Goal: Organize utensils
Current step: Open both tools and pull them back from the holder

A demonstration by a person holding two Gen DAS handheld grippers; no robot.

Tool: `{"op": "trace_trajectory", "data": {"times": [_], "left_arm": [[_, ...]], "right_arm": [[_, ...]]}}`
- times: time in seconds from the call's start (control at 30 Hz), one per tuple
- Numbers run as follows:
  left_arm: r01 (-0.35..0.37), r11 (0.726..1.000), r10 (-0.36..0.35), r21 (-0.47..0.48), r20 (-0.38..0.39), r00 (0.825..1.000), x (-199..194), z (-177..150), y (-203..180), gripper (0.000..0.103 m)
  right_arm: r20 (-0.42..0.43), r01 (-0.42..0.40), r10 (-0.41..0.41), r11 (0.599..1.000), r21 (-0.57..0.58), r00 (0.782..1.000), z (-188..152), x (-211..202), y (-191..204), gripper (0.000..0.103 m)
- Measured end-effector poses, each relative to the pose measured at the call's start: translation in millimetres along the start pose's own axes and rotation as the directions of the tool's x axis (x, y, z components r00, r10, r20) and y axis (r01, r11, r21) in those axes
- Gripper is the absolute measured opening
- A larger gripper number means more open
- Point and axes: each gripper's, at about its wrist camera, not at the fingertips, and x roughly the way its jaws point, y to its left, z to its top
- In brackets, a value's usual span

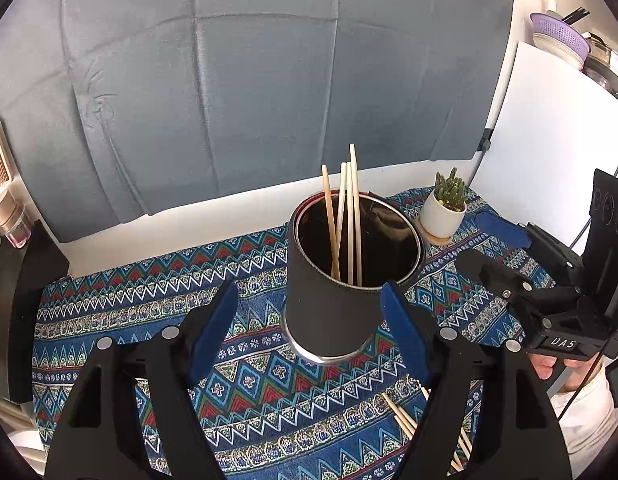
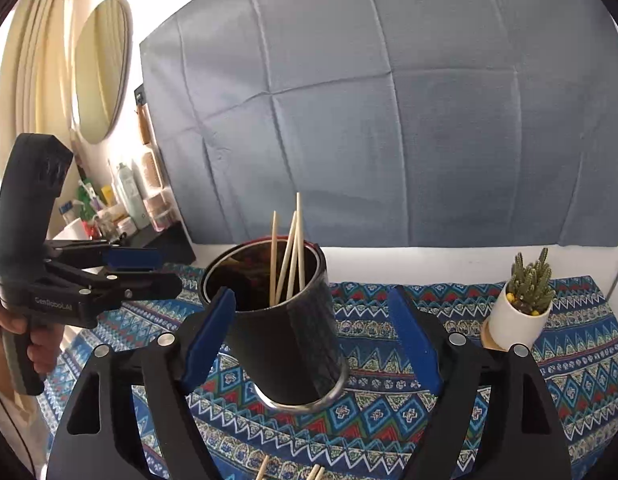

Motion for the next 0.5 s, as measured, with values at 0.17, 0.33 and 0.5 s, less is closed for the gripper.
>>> {"op": "trace_trajectory", "data": {"times": [0.17, 0.33, 0.5], "left_arm": [[-0.021, 1.000, 0.021, 0.009, -0.009, 1.000, -5, -16, -2, 0.088], [-0.030, 0.999, 0.031, 0.015, -0.039, 0.999, -3, -31, -2, 0.096], [-0.046, 0.998, 0.049, 0.035, -0.079, 0.996, 5, -51, -9, 0.097]], "right_arm": [[-0.026, 0.017, -0.017, 1.000, -0.006, 1.000, -7, -13, 3, 0.085], [-0.071, 0.030, -0.032, 0.999, -0.029, 0.997, -17, -21, 8, 0.088], [-0.134, 0.039, -0.043, 0.999, -0.038, 0.990, -30, -26, 10, 0.091]]}}
